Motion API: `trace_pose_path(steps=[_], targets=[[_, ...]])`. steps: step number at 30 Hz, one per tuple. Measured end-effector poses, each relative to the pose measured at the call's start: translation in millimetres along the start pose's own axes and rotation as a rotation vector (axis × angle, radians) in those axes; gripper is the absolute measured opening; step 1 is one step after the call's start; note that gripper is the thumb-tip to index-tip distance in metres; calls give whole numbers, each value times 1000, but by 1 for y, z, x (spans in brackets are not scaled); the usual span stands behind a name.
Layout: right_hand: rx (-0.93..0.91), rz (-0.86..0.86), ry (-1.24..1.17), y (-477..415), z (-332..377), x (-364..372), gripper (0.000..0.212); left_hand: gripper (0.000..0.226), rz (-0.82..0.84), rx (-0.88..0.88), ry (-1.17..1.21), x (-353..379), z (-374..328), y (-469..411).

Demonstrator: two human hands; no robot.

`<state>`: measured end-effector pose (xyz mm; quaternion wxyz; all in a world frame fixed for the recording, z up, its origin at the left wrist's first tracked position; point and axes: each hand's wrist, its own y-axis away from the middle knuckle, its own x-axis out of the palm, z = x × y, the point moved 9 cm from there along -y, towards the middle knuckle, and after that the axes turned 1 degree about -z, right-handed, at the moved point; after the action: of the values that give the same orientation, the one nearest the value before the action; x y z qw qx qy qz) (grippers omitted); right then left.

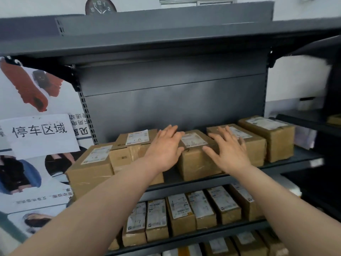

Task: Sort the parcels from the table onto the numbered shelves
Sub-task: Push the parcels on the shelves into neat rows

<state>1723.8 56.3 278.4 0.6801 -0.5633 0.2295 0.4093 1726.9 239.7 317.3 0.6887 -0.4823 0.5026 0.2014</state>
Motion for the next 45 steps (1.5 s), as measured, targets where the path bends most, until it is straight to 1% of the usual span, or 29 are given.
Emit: trace_pose_path(steps=[3, 6, 8, 11, 17, 21, 24, 29, 32, 34, 36, 38, 42, 45], targets=[[64, 112, 0, 0, -50, 3, 66, 59, 136, -11, -4, 28, -28, -20], [34, 174, 116, -2, -85, 6, 64, 60, 205, -54, 33, 47, -48, -34], [1, 198, 147, -7, -98, 8, 61, 57, 243, -90, 65, 57, -55, -37], [-56, 204, 124, -18, -100, 9, 56, 54, 294, -116, 52, 63, -56, -38], [-140, 166, 88, -24, -71, 17, 55, 52, 339, -174, 30, 56, -33, -35], [-160, 144, 87, -24, -47, 23, 55, 51, 335, -191, -1, 54, -21, -34], [-150, 146, 90, -25, -32, 29, 54, 50, 339, -188, 18, 56, -15, -33], [-131, 151, 129, -27, -25, 33, 55, 49, 315, -169, 49, 55, -6, -30], [-135, 191, 112, -25, -24, 36, 58, 53, 336, -159, 33, 59, -3, -28], [-125, 219, 66, -22, -26, 36, 62, 60, 355, -155, 27, 60, -6, -29], [-118, 193, 34, -19, -33, 27, 65, 71, 335, -144, 42, 59, -16, -32], [-116, 147, 35, -16, -46, 14, 64, 75, 288, -97, 33, 58, -35, -42], [-74, 131, 101, -15, -93, -11, 64, 74, 282, -13, 25, 66, -86, -72], [-66, 75, 157, -24, -130, -34, 65, 70, 271, 25, 46, 74, -120, -94]])
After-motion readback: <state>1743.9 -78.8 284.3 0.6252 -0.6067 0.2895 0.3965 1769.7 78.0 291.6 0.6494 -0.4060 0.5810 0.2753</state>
